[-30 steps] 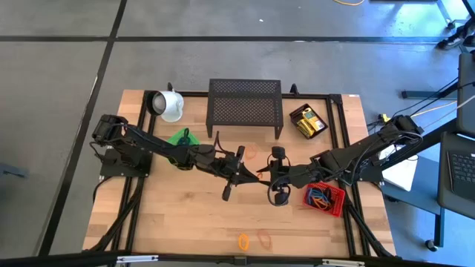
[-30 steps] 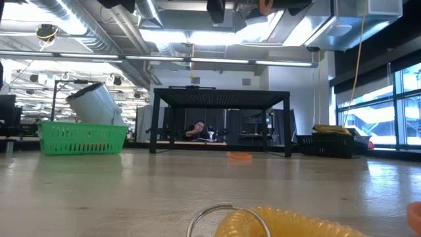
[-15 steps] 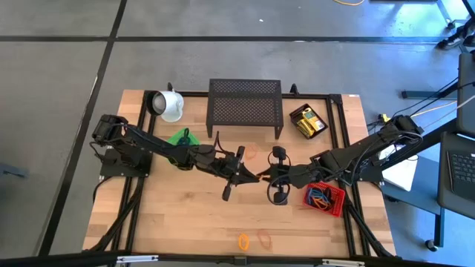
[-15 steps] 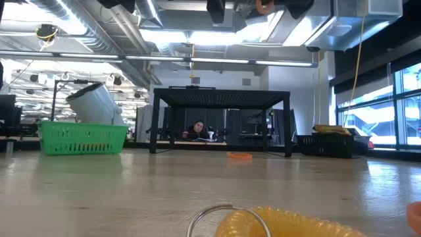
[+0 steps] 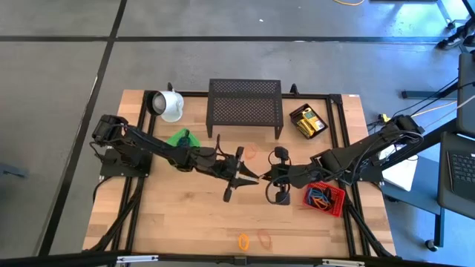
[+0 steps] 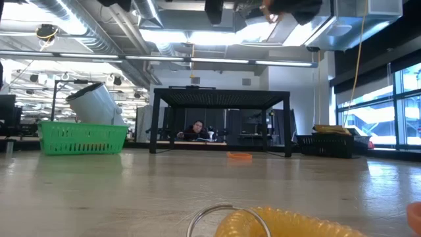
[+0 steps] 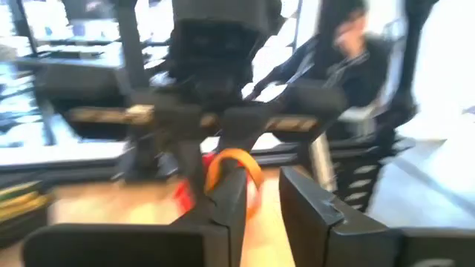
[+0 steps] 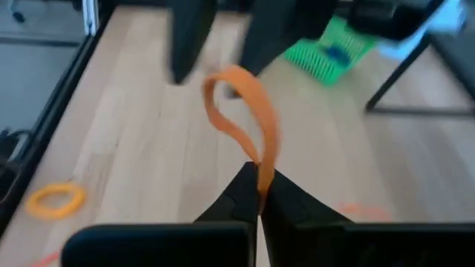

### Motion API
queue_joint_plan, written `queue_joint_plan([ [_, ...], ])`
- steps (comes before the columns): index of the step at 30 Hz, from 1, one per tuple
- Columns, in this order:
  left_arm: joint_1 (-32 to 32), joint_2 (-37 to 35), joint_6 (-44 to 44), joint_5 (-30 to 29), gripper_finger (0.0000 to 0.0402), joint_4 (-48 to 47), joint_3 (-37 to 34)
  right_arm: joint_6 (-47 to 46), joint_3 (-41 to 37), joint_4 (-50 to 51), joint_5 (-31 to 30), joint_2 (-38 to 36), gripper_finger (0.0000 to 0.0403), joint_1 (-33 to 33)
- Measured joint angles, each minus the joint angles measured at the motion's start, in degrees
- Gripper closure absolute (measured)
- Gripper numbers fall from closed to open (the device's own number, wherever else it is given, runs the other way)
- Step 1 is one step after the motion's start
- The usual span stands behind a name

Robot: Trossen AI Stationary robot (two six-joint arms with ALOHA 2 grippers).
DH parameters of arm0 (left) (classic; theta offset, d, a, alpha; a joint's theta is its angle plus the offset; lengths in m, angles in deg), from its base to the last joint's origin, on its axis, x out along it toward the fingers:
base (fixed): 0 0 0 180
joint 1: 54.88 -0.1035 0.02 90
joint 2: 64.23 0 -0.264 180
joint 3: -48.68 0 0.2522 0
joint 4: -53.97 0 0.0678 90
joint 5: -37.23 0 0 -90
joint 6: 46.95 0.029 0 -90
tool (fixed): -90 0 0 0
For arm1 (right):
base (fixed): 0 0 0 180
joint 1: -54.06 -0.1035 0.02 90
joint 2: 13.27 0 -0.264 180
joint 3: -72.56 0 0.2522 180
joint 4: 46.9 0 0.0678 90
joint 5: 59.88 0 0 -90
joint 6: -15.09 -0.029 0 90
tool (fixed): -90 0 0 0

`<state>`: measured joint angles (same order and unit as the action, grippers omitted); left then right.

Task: Pick & Place Office Desk Supplies
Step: Put the top left orange rubber band into the red bin

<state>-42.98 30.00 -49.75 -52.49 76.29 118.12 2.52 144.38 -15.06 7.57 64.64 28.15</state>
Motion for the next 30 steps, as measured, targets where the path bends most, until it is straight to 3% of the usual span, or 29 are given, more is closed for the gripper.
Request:
queue_joint_plan([
  [8,-0.56,0.00,2.95,-18.57,0.0285,-11.39,-0.02,-16.55,0.00,16.70,15.79,-1.94,0.0399,-0.04],
  [12,-1.69,0.01,-0.91,-24.16,0.0284,-17.28,-0.02,-25.56,0.00,26.08,25.84,-1.77,0.0399,-1.27],
  [19,-3.83,2.79,-6.99,-26.38,0.0287,-19.51,-0.02,-38.45,-0.14,37.80,30.68,-1.35,0.0398,-6.58],
  [30,-4.65,9.05,-7.00,-25.80,0.0274,-19.13,-0.02,-55.48,-8.74,39.12,36.07,-1.35,0.0397,-11.83],
])
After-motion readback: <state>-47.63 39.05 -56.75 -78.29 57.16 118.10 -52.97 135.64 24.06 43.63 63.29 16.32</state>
